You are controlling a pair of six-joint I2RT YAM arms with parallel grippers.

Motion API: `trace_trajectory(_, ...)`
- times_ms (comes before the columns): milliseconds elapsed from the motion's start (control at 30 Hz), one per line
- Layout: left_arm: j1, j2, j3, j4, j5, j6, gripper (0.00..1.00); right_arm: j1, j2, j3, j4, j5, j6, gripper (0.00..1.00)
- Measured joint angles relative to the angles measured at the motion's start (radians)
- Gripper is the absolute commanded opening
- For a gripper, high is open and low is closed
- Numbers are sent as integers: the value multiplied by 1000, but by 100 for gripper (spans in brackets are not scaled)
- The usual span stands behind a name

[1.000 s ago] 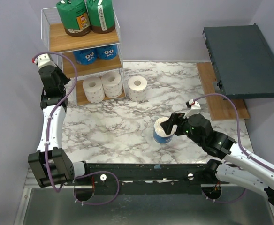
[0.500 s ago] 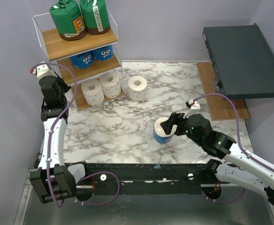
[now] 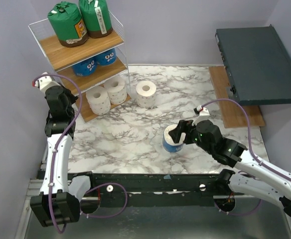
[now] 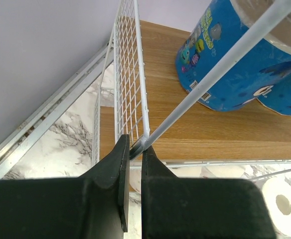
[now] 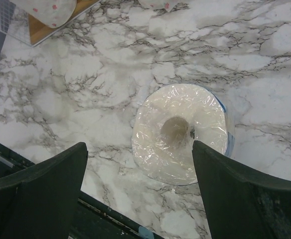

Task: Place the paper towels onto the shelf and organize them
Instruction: Adjust the shelf at the corner of the board.

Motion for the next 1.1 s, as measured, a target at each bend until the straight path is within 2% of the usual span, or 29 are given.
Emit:
trace_trajectory(233,-19,-63,-51,4,-24,-48,0,0,10,0,23,-7,5,89)
trace_trajectory(433,-23,-101,-56,-37,-25,-68,17,0,32,3,25,-14,6,89)
trace_trajectory(567,-27,-139,-56,-82,-11,-116,37,0,51,26,35,-29,6,89)
trace_trajectory(733,-28,-189,-56,-159,1,-175,57,0,98,77,75,-61,6,89)
trace_trajectory(767,-28,-199,-55,-179,3,-184,65,0,109,87,83,-68,6,89)
trace_trajectory(800,-28,-206,-55,-197,5,-193,68,0,122,97,94,-76,7,89)
trace_trajectory(900,-27,-231,-55,-248,16,-215,75,0,161,127,121,-93,7,89)
trace_trajectory(1100,-29,-332,-55,-353,66,-277,76,0,245,179,183,-127,7,88)
